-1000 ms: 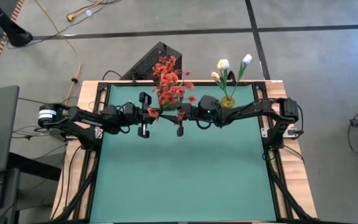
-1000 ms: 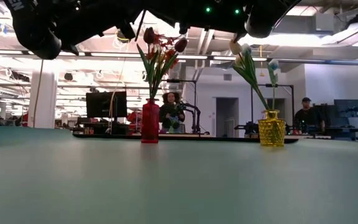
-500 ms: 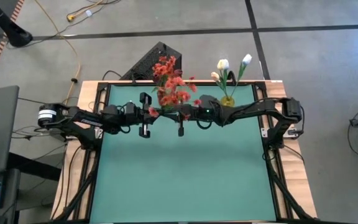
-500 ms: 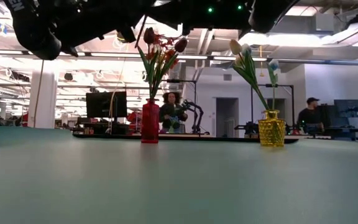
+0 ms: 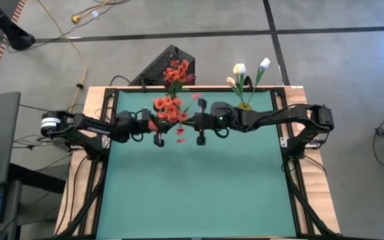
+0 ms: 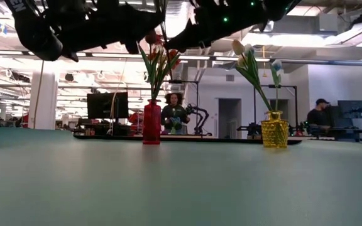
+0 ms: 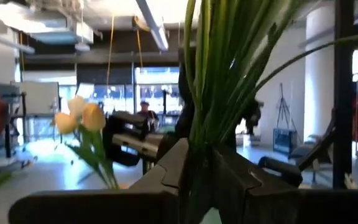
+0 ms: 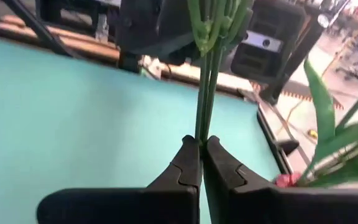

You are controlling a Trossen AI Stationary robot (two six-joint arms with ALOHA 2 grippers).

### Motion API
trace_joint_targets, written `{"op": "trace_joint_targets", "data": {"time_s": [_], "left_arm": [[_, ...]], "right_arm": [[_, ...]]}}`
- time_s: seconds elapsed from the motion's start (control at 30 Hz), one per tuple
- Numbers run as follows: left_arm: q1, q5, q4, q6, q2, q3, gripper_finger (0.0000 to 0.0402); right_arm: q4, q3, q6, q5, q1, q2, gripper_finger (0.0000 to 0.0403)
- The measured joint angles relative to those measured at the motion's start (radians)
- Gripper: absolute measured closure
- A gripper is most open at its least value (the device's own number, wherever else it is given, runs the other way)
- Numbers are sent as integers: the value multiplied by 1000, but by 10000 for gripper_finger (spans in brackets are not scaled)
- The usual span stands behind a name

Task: Sort flowers into vase by color
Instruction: Put the orange flowers into the red vase

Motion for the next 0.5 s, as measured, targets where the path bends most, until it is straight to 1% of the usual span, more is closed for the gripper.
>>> {"op": "trace_joint_targets", "data": {"time_s": [0.1,0.2,0.3,0.5], "left_arm": [[1,11,-76,27,-2,2,357],[-1,17,-147,70,-2,2,344],[-5,31,-165,103,-2,2,315],[-5,29,-181,109,-2,2,249]], "right_arm": [[-15,-1,0,0,0,0,373],[-27,-2,0,0,0,0,373],[-33,-2,0,-1,1,0,373],[-49,-2,13,0,0,0,373]]}}
